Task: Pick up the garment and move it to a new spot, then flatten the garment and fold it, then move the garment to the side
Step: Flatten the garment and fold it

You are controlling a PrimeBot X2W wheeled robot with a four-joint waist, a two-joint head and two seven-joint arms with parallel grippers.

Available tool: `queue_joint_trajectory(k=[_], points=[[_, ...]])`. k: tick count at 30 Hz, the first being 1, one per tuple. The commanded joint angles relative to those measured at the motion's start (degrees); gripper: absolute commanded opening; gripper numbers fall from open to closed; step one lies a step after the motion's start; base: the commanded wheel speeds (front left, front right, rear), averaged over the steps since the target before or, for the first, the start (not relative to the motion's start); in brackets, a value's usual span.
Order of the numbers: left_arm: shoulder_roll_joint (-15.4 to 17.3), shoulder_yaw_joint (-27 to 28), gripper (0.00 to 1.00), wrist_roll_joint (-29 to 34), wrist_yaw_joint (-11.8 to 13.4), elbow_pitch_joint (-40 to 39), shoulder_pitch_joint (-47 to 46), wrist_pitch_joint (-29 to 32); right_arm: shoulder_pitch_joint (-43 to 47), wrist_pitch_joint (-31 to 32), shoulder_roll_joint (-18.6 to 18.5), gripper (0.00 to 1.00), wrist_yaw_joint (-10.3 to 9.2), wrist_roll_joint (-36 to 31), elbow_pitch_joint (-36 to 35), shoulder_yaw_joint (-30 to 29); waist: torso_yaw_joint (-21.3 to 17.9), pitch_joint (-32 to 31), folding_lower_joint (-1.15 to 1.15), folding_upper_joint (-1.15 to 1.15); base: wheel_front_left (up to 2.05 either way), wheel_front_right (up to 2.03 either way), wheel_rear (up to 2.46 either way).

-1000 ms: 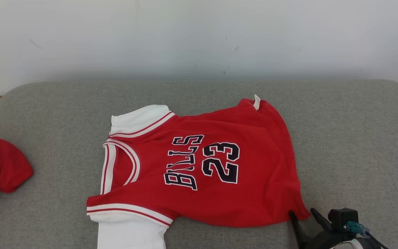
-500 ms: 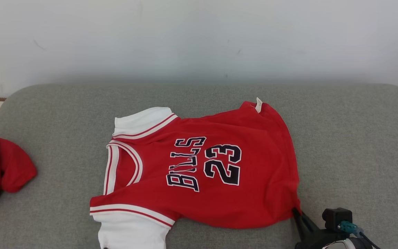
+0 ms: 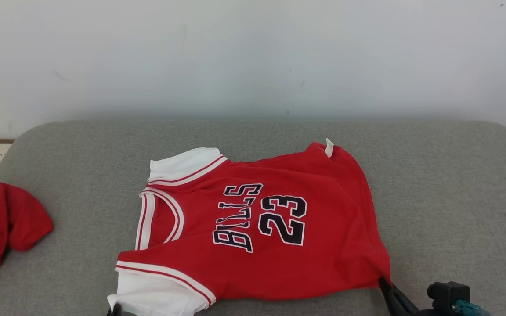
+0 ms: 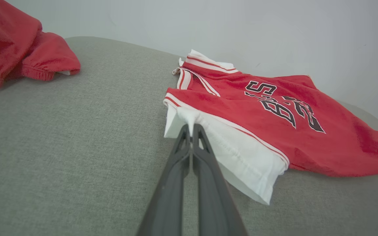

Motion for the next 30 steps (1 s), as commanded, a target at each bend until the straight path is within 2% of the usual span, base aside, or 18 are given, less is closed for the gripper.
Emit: queue_joint_trajectory(k=[1,10,14,18,22,26,30], points=[[0.37,-0.06,0.00,0.73,0.34,-2.52,1.40,-0.21,1.87,1.39,-0.69,0.00,-0.04,0.80,-2.85,-0.42,-0.12,-0.27,0.01,0.00,0.00,0.00,0.00],[3.71,-0.94,0.00,1.65,0.04,-11.15,-2.68,3.43,2.61,6.75,-1.07,0.00,-0.04,3.00,-13.65,-2.14,-1.36,-0.23,0.01,0.00,0.00,0.00,0.00],[7.09,-2.49,0.00,1.75,-0.51,-13.78,-8.77,6.40,-1.20,8.89,-1.26,0.00,-0.04,5.31,-16.92,-1.96,-2.31,0.74,0.01,0.00,0.00,0.00,0.00],[12.16,-4.98,0.00,1.40,-0.98,-14.81,-16.98,9.36,-7.94,10.01,-1.15,0.00,-0.04,7.09,-17.77,-1.68,-3.50,2.71,0.01,0.00,0.00,0.00,0.00],[19.76,-9.71,0.00,-1.45,-1.00,-13.23,-27.35,12.02,-17.83,10.17,-0.80,0.00,-0.04,7.95,-15.69,-1.64,-4.39,6.50,0.01,0.00,0.00,0.00,0.00],[26.80,-15.06,0.00,-5.10,-1.04,-10.28,-39.44,13.37,-29.63,10.72,0.52,0.00,-0.04,10.60,-10.19,-2.76,-4.65,11.07,0.01,0.00,0.00,0.00,0.00],[30.09,-20.32,0.00,-9.38,-1.04,-5.28,-51.85,13.31,-42.39,12.02,1.33,0.00,-0.04,13.03,-2.73,-4.22,-4.30,15.30,0.01,0.00,0.00,0.00,0.00]])
